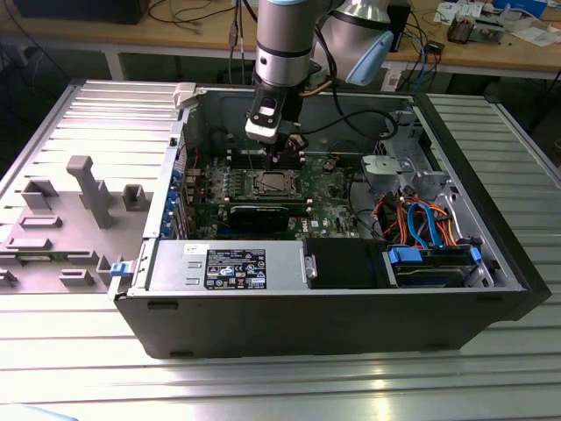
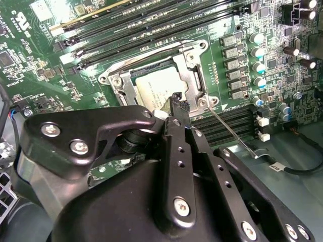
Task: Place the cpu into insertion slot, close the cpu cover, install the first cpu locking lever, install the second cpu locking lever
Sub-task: 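Install the first cpu locking lever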
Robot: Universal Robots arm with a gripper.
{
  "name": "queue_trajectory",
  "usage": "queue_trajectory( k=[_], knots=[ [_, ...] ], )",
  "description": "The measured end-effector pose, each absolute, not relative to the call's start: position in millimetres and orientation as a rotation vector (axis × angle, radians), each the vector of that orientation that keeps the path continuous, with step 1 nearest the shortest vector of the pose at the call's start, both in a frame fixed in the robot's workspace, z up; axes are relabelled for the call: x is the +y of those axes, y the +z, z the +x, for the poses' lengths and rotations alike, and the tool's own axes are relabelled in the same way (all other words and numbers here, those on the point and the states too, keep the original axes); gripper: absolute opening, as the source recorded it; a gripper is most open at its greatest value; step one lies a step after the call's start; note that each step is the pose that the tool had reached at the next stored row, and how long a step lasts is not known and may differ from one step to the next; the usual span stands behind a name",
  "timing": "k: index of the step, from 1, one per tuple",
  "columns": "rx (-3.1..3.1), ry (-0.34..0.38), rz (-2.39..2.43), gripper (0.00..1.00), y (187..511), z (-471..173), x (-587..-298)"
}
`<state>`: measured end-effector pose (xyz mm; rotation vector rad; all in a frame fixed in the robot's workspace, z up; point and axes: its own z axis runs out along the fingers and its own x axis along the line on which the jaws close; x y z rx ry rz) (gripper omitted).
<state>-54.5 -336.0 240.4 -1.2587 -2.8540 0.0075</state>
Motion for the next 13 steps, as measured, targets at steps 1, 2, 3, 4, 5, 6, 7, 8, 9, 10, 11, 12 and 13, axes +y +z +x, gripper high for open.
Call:
queue_trajectory(
  k=[1,2,3,4,5,6,7,8,9,10,11,12,13],
  knots=[
    [-2.855,0.007,-1.257,0.11,240.4,-54.5,-336.0],
    [-2.855,0.008,-1.256,0.11,240.4,-54.5,-336.0],
    [-2.856,0.008,-1.253,0.11,240.4,-54.5,-336.0],
    [-2.857,0.008,-1.252,0.11,240.4,-54.5,-336.0],
    [-2.857,0.008,-1.251,0.11,240.4,-54.5,-336.0],
    [-2.858,0.008,-1.249,0.11,240.4,-54.5,-336.0],
    [-2.859,0.008,-1.247,0.11,240.4,-54.5,-336.0],
    [-2.860,0.008,-1.245,0.11,240.4,-54.5,-336.0],
    [-2.861,0.008,-1.242,0.11,240.4,-54.5,-336.0],
    [-2.862,0.008,-1.241,0.11,240.4,-54.5,-336.0],
    [-2.863,0.008,-1.239,0.11,240.4,-54.5,-336.0],
    [-2.864,0.008,-1.235,0.11,240.4,-54.5,-336.0],
    [-2.865,0.008,-1.234,0.11,240.4,-54.5,-336.0]
  ],
)
